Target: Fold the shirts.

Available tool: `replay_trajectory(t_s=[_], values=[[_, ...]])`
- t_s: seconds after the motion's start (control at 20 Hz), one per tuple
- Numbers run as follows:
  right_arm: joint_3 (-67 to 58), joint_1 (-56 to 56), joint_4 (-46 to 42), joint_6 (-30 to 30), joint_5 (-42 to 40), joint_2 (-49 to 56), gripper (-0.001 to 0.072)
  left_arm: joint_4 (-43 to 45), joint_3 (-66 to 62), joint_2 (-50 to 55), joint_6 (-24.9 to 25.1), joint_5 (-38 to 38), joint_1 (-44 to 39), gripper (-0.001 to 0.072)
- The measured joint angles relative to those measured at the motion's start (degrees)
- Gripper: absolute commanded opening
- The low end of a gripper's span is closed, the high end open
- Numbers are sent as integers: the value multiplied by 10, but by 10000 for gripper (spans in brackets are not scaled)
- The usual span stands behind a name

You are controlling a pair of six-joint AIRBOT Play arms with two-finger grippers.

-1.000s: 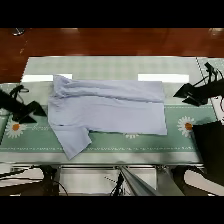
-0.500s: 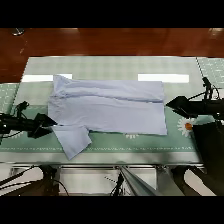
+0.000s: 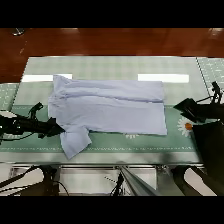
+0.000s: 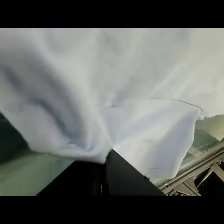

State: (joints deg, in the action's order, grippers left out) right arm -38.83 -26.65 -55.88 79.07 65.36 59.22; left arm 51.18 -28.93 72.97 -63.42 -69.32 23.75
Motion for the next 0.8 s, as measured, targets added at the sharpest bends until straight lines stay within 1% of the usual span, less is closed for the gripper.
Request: replay_trajectory(t_s=[0.15,0.3,0.55,0.8], values=[[31,-8,-35,9,56,0,620,-3,1,-1,1,-11,-5,22],[62,11,-49,10,83,0,620,-15,1,-1,1,-16,-7,22],[79,72,-52,27,64,13,619,-29,-1,-2,3,-25,-8,22],[78,115,-11,30,25,64,619,-36,-2,-2,3,-24,-8,23]])
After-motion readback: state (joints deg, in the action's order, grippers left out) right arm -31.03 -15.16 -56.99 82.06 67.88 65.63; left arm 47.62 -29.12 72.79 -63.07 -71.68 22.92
